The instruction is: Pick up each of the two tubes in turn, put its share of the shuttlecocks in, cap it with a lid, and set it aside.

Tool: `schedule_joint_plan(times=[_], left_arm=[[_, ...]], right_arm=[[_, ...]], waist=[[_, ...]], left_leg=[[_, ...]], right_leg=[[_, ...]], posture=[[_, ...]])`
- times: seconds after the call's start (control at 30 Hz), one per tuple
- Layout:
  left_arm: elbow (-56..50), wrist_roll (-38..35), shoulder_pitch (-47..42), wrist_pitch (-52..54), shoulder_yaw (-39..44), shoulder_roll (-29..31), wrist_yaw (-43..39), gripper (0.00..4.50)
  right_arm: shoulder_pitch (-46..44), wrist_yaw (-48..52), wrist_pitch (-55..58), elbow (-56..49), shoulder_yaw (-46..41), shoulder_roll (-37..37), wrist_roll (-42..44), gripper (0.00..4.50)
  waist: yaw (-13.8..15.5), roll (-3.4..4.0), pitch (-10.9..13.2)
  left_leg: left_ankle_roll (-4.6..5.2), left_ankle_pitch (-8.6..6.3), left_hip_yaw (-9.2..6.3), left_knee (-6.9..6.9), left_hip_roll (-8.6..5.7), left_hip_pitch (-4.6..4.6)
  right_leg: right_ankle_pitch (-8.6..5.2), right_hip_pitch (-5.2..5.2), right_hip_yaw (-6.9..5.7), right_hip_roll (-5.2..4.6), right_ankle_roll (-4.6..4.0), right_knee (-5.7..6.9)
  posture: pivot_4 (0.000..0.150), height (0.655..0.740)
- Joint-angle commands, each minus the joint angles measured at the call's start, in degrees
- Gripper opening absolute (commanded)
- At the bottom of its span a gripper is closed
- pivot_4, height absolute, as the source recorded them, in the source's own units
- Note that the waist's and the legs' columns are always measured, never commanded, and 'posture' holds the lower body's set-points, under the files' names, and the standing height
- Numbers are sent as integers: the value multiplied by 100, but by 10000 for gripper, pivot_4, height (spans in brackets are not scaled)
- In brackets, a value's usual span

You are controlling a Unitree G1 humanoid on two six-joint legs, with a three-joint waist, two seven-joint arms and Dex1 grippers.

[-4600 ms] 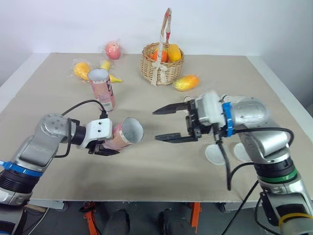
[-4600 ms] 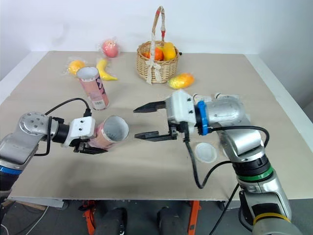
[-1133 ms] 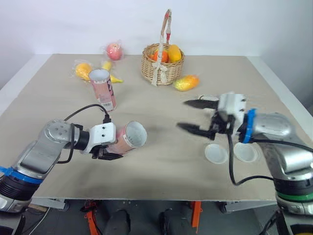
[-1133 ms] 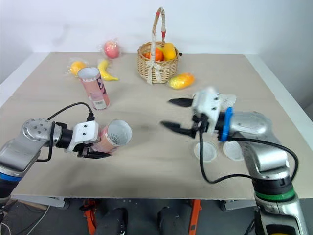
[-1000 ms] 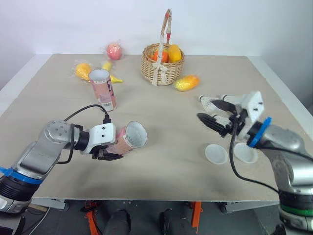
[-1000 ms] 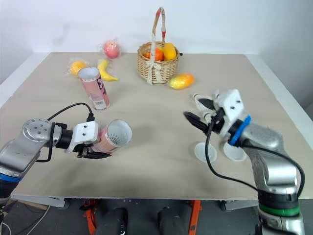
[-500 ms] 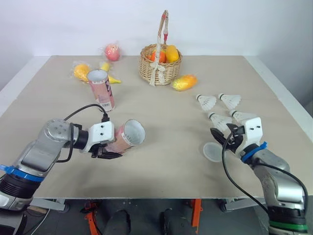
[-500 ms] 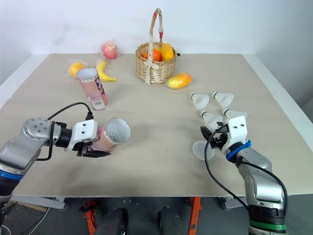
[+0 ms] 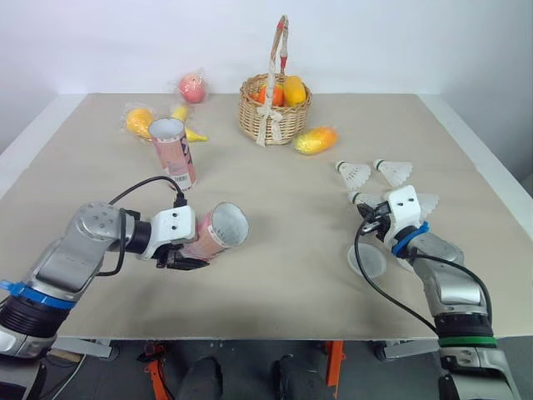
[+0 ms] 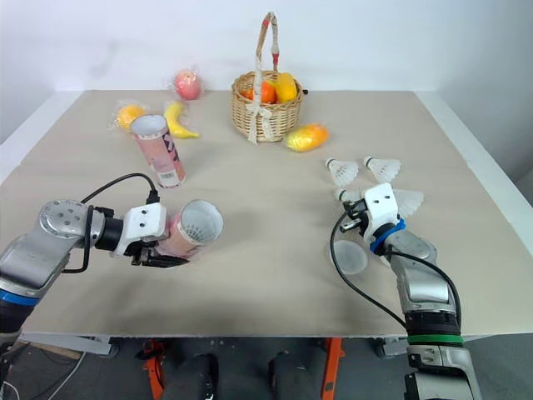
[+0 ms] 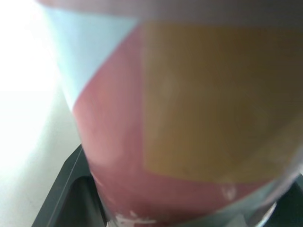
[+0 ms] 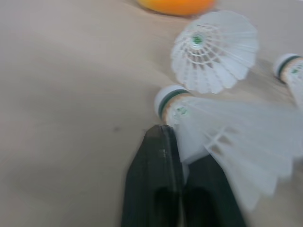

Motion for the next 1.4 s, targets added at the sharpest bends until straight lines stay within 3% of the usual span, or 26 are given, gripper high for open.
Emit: schedule_joint_plan(times=[0.03,0.3,0.4,0.7,1.0,1.1,1.27,1.4], left_arm=[[-157,-15,49,39,116,77,47,29212],[-18,36,-78,-24,23,33,-38,29212],[58,52,-150,-58,-20,-14,-61,29212],[166,101,-272,-120,-167,-103,-84,29212],[68,105,-174,-75,-101,-66,-73,29212],[48,102,-157,-65,-85,-60,-62,29212],[34,89,-149,-55,-88,-67,-37,29212],[67,93,-163,-71,-108,-83,-40,29212]], right_arm=[[-40,206,135,-582,-109,-159,203,473],[-435,2236,792,-3472,349,-1013,1799,473],[-717,2916,874,-3974,578,-1370,2220,473],[-2189,3558,-245,-2729,2246,-784,850,473],[-2677,4136,-843,-2066,2862,-331,379,473],[-2847,4178,-602,-1973,2854,-170,467,10306],[-2866,4330,-64,-2196,2592,-255,900,34491],[-2671,4381,200,-2190,1970,-506,1441,34491]], waist=[[-1,0,0],[-2,6,4],[8,-2,6],[-2,-5,6],[37,-5,6],[36,-5,6],[40,-5,6],[58,-5,6]], left_leg=[[0,0,0,-1,0,0],[0,0,-3,0,5,2],[0,0,-16,0,6,-1],[2,2,-8,11,7,1],[0,-3,-14,6,3,-8],[-1,-2,-19,7,7,-7],[-2,-1,-24,8,7,-6],[-2,-1,-26,8,5,-9]], right_leg=[[0,-1,0,0,0,0],[-1,-2,-3,4,1,1],[-5,4,-19,3,-3,-4],[9,2,-18,1,-4,-6],[-3,0,-22,-4,-14,-6],[-3,0,-30,-1,-14,-4],[-1,3,-34,-1,-16,-3],[-2,3,-35,-4,-18,-4]], posture=[[1500,7400],[1500,7400],[1500,7400],[1500,7400],[1500,7400],[1500,7400],[1500,7400],[1500,7400]])
